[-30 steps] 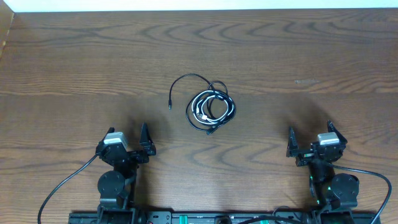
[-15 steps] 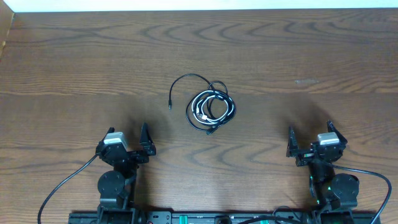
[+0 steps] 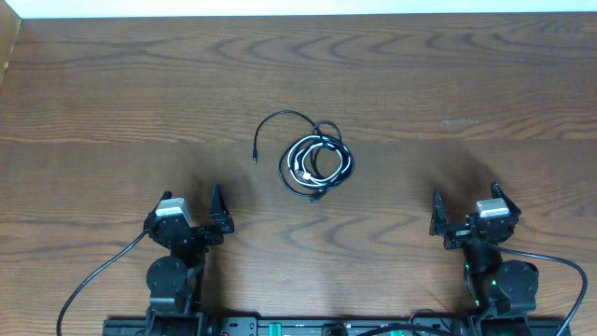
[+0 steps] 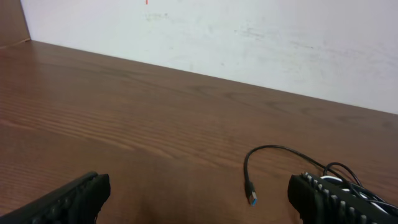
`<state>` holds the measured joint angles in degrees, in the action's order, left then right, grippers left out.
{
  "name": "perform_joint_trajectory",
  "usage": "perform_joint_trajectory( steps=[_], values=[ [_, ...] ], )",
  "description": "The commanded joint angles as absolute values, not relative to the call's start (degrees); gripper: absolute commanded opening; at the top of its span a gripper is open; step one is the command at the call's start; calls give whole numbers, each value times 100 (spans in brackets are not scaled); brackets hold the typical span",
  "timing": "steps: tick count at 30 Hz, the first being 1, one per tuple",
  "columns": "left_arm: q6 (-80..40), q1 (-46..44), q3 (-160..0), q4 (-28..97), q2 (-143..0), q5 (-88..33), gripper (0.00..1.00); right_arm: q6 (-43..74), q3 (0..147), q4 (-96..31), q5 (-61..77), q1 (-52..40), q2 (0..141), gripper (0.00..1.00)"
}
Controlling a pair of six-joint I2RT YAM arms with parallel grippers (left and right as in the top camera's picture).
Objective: Untangle cables
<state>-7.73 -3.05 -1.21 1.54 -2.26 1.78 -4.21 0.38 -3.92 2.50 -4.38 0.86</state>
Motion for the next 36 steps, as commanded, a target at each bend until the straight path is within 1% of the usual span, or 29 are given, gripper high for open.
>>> perform_joint_trajectory(
  steps=[1,31,34,36],
  values=[
    [-803,-283,-32,410,-248,193,98,-480,32,-421,161,-471,80,99],
    [-803,-281,-32,408,-248,196,98,-478,32,-425,183,-464,86,99],
    [-742,-281,-32,375,-248,744,98,-478,32,-425,183,-464,86,99],
    [-749,-281,-34,204,-248,768,97,-478,32,-425,183,-464,86,99]
  ],
)
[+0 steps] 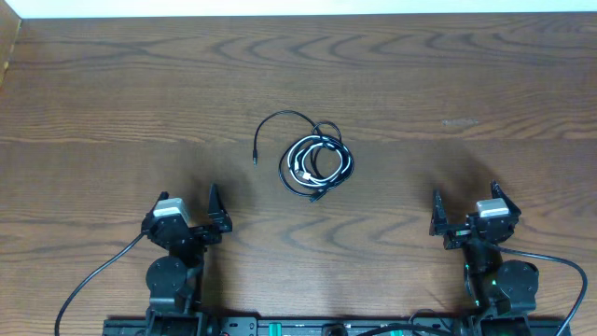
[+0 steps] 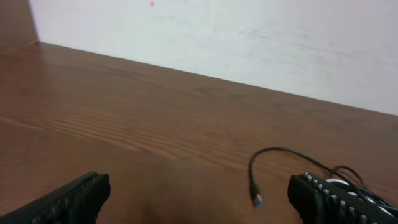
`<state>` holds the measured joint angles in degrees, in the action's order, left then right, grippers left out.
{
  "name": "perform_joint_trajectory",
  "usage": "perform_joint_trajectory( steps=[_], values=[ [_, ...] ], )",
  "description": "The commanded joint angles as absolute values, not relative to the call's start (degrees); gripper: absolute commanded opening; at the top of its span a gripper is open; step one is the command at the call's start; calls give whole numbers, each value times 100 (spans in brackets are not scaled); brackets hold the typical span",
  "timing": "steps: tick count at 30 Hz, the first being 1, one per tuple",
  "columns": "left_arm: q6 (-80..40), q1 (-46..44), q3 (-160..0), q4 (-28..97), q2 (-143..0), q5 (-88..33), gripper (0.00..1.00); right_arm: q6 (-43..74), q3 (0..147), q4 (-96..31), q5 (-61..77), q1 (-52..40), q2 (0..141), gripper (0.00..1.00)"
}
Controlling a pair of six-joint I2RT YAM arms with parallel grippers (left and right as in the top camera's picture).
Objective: Untangle cables
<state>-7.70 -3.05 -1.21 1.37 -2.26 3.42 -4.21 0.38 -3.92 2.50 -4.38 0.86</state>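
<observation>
A tangle of black and white cables (image 1: 315,166) lies coiled at the table's middle. One black cable (image 1: 280,121) loops out to the left and ends in a plug (image 1: 255,159). My left gripper (image 1: 187,213) stands open near the front edge, below and left of the tangle and well short of it. In the left wrist view the gripper (image 2: 199,205) holds nothing; the blue-tipped plug (image 2: 256,199) lies ahead between its fingers, with the coil (image 2: 348,180) behind the right finger (image 2: 329,199). My right gripper (image 1: 466,213) stands open at the front right, apart from the cables.
The brown wooden table (image 1: 112,93) carries only the cables. A white wall (image 2: 249,43) rises behind its far edge. Both arm bases and their black leads (image 1: 93,280) sit along the front edge.
My left gripper has shifted very slightly, so the plug sits a little further right in its wrist view, which is now blurred. The cables and the right arm have not moved.
</observation>
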Motion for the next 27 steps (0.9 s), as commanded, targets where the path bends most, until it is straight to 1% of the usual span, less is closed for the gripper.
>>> perform_joint_trajectory(
  steps=[1,4,7,10,12,17,22,25,27],
  values=[
    [-742,-281,-47,40,-248,701,98,-478,32,-425,185,-464,86,99],
    [-742,-281,-381,-366,-248,578,98,-478,32,-425,183,-464,86,99],
    [-740,-281,-921,-377,-268,580,98,-478,32,-425,183,-464,86,99],
    [-744,-281,-1643,-165,-497,528,98,-478,32,-425,183,-464,86,99],
    [-762,-281,-2316,239,-832,454,98,-478,32,-425,183,-464,86,99],
    [-757,-281,-4348,1782,-2152,403,98,-478,32,-425,183,-464,86,99],
    [-731,-281,-6536,3671,-3865,405,98,-478,32,-425,183,-464,86,99],
    [-714,-281,-7811,4910,-5131,405,98,-478,32,-425,183,-464,86,99],
    [-714,-281,-8313,5489,-5741,405,98,-478,32,-425,183,-464,86,99]
  ],
)
